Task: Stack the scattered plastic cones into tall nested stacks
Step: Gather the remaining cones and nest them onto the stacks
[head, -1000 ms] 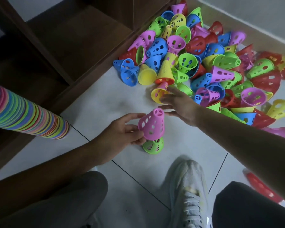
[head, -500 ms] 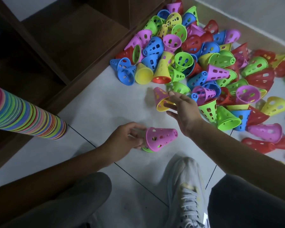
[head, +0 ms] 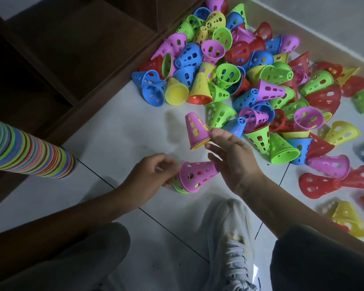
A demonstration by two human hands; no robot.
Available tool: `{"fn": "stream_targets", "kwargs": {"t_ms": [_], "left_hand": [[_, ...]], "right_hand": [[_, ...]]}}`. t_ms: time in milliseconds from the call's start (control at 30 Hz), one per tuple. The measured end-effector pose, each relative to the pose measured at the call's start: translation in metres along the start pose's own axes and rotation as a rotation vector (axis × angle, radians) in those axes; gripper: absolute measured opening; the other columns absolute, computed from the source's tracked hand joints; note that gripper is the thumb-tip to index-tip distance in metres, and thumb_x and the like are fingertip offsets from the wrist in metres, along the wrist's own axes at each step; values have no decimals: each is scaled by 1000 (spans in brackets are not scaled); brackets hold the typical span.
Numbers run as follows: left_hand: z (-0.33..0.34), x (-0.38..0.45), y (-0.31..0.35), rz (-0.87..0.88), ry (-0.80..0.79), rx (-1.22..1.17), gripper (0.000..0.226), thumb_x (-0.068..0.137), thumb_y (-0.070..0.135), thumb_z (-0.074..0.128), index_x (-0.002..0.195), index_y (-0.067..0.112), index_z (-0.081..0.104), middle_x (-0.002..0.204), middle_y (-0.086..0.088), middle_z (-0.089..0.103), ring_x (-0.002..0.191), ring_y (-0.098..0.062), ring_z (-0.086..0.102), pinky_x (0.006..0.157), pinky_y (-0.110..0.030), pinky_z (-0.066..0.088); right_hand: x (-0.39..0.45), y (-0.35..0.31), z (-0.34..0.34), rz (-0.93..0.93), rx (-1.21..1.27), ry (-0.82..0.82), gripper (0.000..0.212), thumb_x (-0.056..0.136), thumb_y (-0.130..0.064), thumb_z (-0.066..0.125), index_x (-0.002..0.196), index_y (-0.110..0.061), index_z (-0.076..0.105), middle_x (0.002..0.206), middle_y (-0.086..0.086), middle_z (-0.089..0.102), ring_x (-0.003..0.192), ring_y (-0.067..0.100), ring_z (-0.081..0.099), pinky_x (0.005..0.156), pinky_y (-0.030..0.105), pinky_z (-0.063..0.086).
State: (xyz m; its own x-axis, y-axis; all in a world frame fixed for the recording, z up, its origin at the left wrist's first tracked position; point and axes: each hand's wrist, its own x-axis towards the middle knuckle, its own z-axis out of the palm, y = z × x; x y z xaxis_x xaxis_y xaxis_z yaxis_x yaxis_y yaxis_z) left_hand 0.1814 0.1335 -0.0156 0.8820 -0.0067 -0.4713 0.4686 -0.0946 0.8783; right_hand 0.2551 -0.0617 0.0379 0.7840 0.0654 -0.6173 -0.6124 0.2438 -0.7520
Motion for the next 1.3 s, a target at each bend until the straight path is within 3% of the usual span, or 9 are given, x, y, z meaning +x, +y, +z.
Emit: {"fn": "stream_targets", "kwargs": {"t_ms": [133,300,367,500,667,867,1000,1200,1300], "left_hand": [[4,3,2,3,-27,95,35,68,51,80,91,26,70,83,5,70,82,-24,70,72,-40,59],[1,11,-5,-24,-23,73,13,83,7,76,90,16,71,77,0,70,77,-23,66,63,-32,54],[-2,13,-12,-33,-17,70,15,77,12,81,83,22,72,76,-1,70,76,-24,65,65,-36,55],[-8,14,-20,-58,-12,107,26,56,41,78,78,30,72,73,-1,70,74,-27,65,69,-42,54],[-19,25,-17,-36,-4,165,14,68,28,75,81,31,71,76,-4,72,78,-33,69,78,-50,57],[-41,53,17,27,93,171,16,87,5,70,91,19,64,93,-20,66,71,-24,65,73,-36,56],[-61,75,49,63,170,229,30,75,22,67,103,31,60,95,-3,66,80,-27,69,79,-45,59],[-71,107,84,175,192,308,49,87,9,63,128,33,50,106,3,62,79,-21,63,80,-46,58],[-73,118,95,149,132,387,59,89,9,65,139,31,45,120,-3,58,88,-21,63,82,-43,56]], "right_hand": [[-5,1,5,46,54,-3,13,91,-14,66,104,-16,70,82,-2,70,74,13,63,70,26,49],[-13,9,10,76,111,-62,13,92,-14,66,103,-15,70,83,1,69,74,13,63,69,24,50],[-15,12,9,76,121,-83,11,92,-12,65,101,-15,70,83,3,68,74,14,63,69,25,50],[-18,12,3,53,130,-97,12,93,-6,61,99,-13,68,82,7,68,72,16,64,68,25,51],[-16,8,-7,52,109,-123,12,96,-2,54,99,-11,62,77,8,65,68,18,60,68,26,52],[-18,12,-22,25,-45,-254,17,97,-1,52,107,-13,58,83,10,64,69,20,59,64,29,51],[-19,21,-28,26,-246,-325,24,98,-1,52,120,-9,58,87,14,61,73,21,58,70,31,52],[-17,29,-37,22,-473,-334,23,99,0,53,118,-8,64,90,10,68,83,21,61,83,39,50],[-15,31,-40,30,-526,-291,19,99,0,53,110,-6,67,85,11,69,80,20,61,84,40,51]]}}
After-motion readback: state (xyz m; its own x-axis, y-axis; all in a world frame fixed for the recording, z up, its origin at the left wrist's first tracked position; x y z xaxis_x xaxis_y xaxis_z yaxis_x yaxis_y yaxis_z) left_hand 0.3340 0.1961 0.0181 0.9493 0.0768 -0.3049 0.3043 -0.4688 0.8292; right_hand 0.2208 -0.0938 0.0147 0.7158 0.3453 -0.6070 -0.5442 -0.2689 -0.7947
